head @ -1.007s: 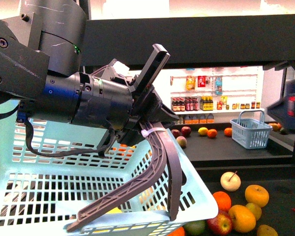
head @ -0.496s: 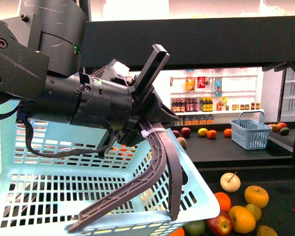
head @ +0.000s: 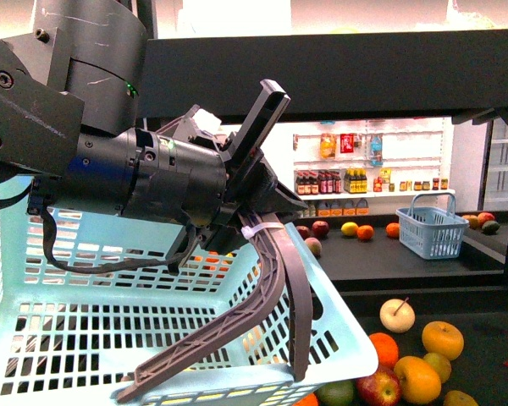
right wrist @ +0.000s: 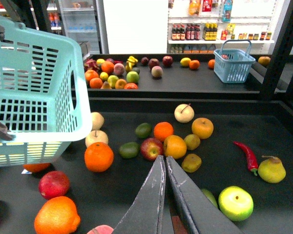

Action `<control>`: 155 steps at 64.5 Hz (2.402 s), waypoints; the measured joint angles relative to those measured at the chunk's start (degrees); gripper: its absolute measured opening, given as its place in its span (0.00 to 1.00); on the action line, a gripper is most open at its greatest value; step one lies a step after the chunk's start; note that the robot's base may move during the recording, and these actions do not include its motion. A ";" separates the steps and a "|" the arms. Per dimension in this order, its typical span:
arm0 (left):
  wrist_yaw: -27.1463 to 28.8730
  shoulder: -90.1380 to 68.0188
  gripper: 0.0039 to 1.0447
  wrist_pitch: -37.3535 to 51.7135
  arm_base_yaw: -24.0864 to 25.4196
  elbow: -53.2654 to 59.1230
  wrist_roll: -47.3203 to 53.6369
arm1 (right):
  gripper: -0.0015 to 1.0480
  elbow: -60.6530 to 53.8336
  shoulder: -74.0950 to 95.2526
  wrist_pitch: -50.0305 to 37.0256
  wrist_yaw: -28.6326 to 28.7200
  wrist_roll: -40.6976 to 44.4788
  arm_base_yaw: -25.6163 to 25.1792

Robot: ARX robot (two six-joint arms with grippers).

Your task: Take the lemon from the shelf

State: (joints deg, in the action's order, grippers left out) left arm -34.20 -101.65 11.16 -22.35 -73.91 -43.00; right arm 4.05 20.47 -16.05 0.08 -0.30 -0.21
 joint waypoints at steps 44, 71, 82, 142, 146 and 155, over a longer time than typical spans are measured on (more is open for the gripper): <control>0.00 0.00 0.08 0.00 0.00 0.00 0.00 | 0.07 -3.21 -16.00 13.40 -0.04 0.04 0.02; -0.07 0.00 0.08 0.00 0.00 0.00 0.11 | 0.22 -3.21 -20.20 15.98 -0.07 0.13 0.04; 0.00 0.00 0.08 0.00 0.00 0.00 0.00 | 0.51 -3.21 -20.20 15.98 -0.07 0.13 0.04; 26.93 0.00 0.07 18.03 15.76 1.75 -22.16 | 0.98 -3.21 -20.20 15.98 -0.07 0.13 0.04; 26.73 0.00 0.07 19.10 18.86 2.08 -24.85 | 0.98 -3.21 -20.20 15.98 -0.07 0.13 0.04; 25.51 0.00 0.07 22.80 25.92 3.19 -29.99 | 0.98 -3.21 -20.20 15.98 -0.07 0.13 0.04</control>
State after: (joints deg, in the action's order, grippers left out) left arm -8.69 -101.65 33.95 3.57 -70.72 -72.99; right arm 0.84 0.27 -0.08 0.01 -0.16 -0.16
